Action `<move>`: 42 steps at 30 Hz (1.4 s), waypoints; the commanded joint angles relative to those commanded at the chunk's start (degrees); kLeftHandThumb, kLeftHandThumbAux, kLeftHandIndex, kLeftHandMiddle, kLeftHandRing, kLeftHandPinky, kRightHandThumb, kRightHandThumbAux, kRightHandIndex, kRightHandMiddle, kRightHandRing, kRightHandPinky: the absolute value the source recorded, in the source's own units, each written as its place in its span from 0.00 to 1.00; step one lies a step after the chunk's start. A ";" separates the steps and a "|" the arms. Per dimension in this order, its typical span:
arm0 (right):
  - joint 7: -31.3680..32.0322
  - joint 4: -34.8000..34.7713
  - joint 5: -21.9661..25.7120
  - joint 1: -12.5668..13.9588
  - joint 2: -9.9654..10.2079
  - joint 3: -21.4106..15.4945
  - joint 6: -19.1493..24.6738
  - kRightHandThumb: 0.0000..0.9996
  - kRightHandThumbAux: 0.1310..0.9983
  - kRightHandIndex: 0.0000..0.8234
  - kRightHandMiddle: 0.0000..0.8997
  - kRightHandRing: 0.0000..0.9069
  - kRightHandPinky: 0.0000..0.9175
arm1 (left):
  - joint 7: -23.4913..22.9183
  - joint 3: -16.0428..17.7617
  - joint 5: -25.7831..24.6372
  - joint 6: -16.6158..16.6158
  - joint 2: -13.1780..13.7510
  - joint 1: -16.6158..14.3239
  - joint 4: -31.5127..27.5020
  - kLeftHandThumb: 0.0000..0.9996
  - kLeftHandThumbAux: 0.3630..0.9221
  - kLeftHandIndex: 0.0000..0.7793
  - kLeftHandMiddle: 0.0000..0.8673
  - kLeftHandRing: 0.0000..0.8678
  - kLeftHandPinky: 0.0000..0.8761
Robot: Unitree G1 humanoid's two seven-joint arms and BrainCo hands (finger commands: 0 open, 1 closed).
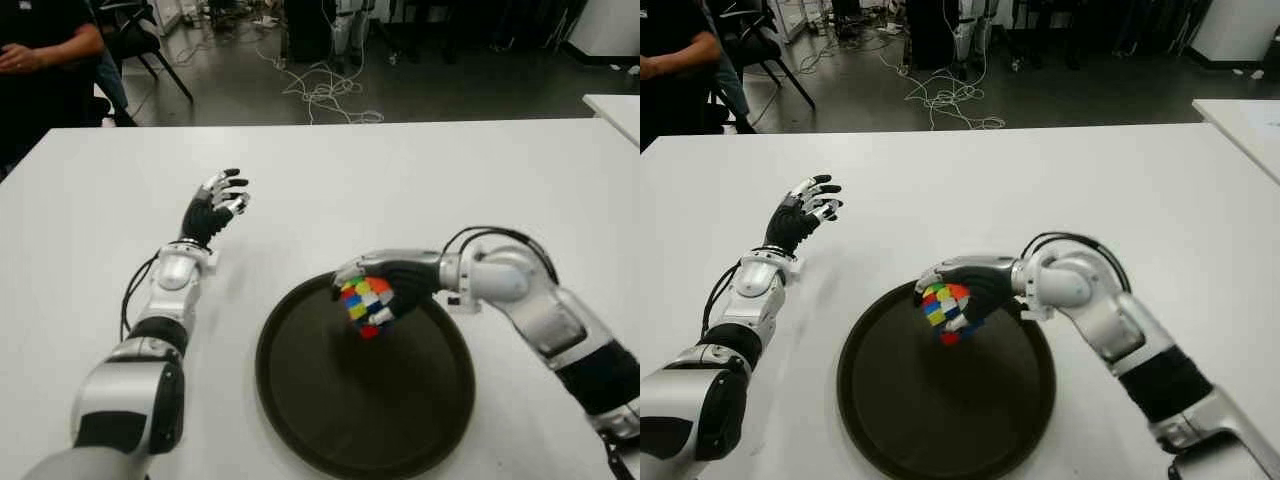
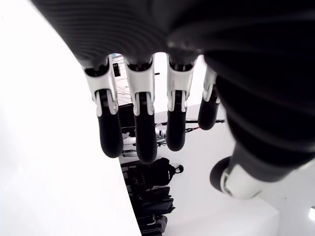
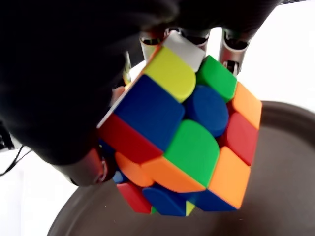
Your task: Pick up the Rubik's Cube and put it in the plate
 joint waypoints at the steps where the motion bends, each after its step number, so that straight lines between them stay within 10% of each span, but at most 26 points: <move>1: 0.15 -0.62 0.42 0.44 -0.35 -0.55 -0.21 0.69 0.70 0.51 0.58 0.54 0.56 | 0.04 -0.03 0.04 -0.03 0.01 -0.01 0.01 0.18 0.58 0.24 0.30 0.33 0.40; 16: 0.95 0.40 4.69 1.50 -0.15 -2.99 -3.62 0.69 0.70 0.50 0.53 0.50 0.51 | -0.78 0.24 -0.53 0.71 -0.08 -0.16 -0.04 0.20 0.57 0.24 0.29 0.34 0.41; 22: -3.70 4.76 3.23 2.44 1.10 -4.13 -9.15 0.67 0.71 0.48 0.23 0.25 0.26 | -0.85 0.26 -0.59 0.88 -0.11 -0.11 -0.19 0.21 0.56 0.23 0.28 0.33 0.41; 25: -5.02 5.54 3.39 2.48 2.01 -4.40 -9.27 0.23 0.67 0.16 0.08 0.09 0.10 | -0.09 0.07 -0.21 0.76 -0.11 -0.17 -0.04 0.20 0.54 0.23 0.29 0.33 0.41; 28: -6.17 7.75 4.32 2.39 3.32 -4.77 -9.51 0.07 0.58 0.05 0.03 0.03 0.03 | 0.35 -0.09 0.05 0.53 -0.15 -0.13 0.03 0.20 0.54 0.24 0.30 0.34 0.41; 42: -8.02 12.44 2.12 0.75 4.67 -4.75 -7.94 0.00 0.36 0.00 0.00 0.00 0.00 | -0.25 0.17 -0.53 0.19 -0.51 0.06 -0.41 0.20 0.57 0.24 0.29 0.33 0.41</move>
